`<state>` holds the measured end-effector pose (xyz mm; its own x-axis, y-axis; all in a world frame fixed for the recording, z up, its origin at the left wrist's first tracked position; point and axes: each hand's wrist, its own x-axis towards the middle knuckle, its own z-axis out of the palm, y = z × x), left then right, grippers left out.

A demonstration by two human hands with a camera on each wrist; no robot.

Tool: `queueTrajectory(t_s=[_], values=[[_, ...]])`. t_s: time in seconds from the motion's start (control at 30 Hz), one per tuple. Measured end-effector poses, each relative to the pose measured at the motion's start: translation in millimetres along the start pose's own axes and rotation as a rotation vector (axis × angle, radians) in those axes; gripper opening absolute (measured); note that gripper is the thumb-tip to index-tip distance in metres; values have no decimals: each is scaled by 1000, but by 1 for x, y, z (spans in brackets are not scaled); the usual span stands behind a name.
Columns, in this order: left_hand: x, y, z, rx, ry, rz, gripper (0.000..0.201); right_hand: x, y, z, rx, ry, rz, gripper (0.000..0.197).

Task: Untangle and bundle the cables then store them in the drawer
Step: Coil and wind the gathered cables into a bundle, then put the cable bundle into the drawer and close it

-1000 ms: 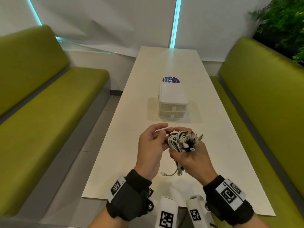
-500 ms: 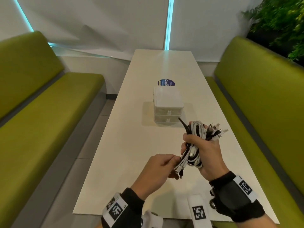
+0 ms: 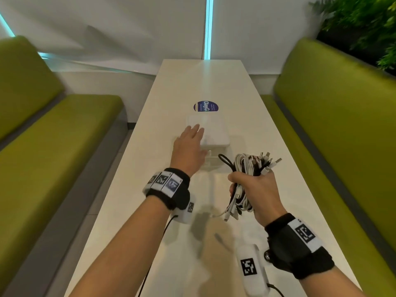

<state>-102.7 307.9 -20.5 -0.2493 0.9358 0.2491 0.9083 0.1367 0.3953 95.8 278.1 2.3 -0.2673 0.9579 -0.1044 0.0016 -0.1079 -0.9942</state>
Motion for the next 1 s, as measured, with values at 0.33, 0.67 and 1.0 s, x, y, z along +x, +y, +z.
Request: queueTrajectory(t_s=[0.33,0.67,1.0], values=[[-21,-29,11,-25,-27,139,56,2,6,-2,-264,0,8,18],[-144,-20,-11,-95,8,178,62,-75,2,4,-436,-65,-110,17],[-215,3,-32,-262,300,-89,17,-93,2,24,-460,-37,-102,19]])
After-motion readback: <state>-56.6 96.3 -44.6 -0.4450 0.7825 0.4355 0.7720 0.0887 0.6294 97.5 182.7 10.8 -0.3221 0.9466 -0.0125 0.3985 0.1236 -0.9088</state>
